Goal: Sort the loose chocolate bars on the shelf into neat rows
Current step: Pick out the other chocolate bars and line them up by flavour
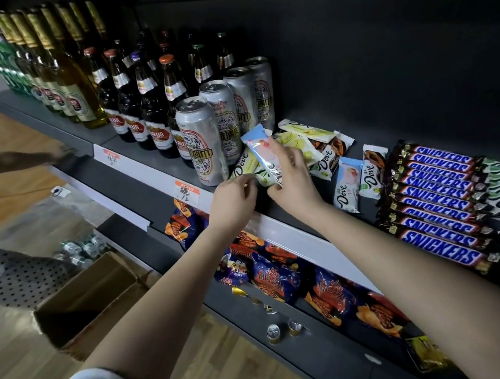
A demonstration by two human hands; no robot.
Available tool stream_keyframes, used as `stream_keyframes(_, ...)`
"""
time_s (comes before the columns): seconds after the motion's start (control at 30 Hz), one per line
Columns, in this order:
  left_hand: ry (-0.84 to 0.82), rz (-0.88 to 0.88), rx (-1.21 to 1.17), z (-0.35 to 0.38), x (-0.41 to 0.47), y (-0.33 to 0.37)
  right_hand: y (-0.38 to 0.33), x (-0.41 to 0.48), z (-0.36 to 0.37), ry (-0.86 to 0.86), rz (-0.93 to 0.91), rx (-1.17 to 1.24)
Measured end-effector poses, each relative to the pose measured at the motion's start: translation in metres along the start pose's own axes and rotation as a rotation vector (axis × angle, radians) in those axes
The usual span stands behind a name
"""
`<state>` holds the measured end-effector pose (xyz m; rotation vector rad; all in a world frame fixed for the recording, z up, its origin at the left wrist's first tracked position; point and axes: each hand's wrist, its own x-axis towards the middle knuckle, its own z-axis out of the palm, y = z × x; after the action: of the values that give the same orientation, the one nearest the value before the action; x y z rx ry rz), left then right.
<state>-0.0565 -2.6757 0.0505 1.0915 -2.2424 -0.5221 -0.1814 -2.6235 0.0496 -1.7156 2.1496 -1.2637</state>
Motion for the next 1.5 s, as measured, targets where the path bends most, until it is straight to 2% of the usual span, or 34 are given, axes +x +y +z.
stream_keyframes(0.17,-0.065,-0.117,-0.543,0.011,0.013,0.044,-0.005,-0.011,-0.025,0.176,-0.052,0.08)
stream_keyframes(0.27,-0.084,-0.101,-0.704,0.023,0.022,0.058,-0.002,-0.017,-0.042,0.226,-0.038,0.09)
stream_keyframes(0.4,-0.11,0.002,-0.622,0.038,0.03,0.074,0.018,-0.025,-0.072,0.323,-0.103,-0.038)
stream_keyframes(0.5,-0.126,0.113,-0.513,0.051,0.031,0.097,0.039,-0.033,-0.104,0.378,-0.169,-0.342)
stream_keyframes(0.63,-0.136,0.213,-0.427,0.069,0.024,0.139,0.064,-0.052,-0.145,0.248,-0.196,-0.751)
stream_keyframes(0.73,-0.176,0.302,-0.406,0.084,0.015,0.169,0.081,-0.072,-0.178,0.229,-0.174,-0.905)
stream_keyframes(0.87,-0.205,0.416,-0.414,0.105,0.004,0.206,0.098,-0.105,-0.225,0.269,-0.121,-0.89)
stream_keyframes(0.97,-0.175,0.438,-0.479,0.121,-0.007,0.238,0.114,-0.136,-0.256,0.325,0.041,-0.871)
stream_keyframes(1.07,-0.229,0.512,-0.497,0.14,-0.024,0.269,0.126,-0.172,-0.281,0.377,0.192,-0.84)
stream_keyframes(1.3,-0.328,0.771,-0.382,0.189,-0.07,0.333,0.151,-0.247,-0.333,0.397,0.314,-0.96)
stream_keyframes(1.4,-0.399,0.835,-0.339,0.206,-0.088,0.352,0.159,-0.273,-0.352,0.345,0.396,-0.939)
stream_keyframes(1.5,-0.476,0.867,-0.302,0.221,-0.104,0.361,0.166,-0.291,-0.364,0.205,0.507,-0.889)
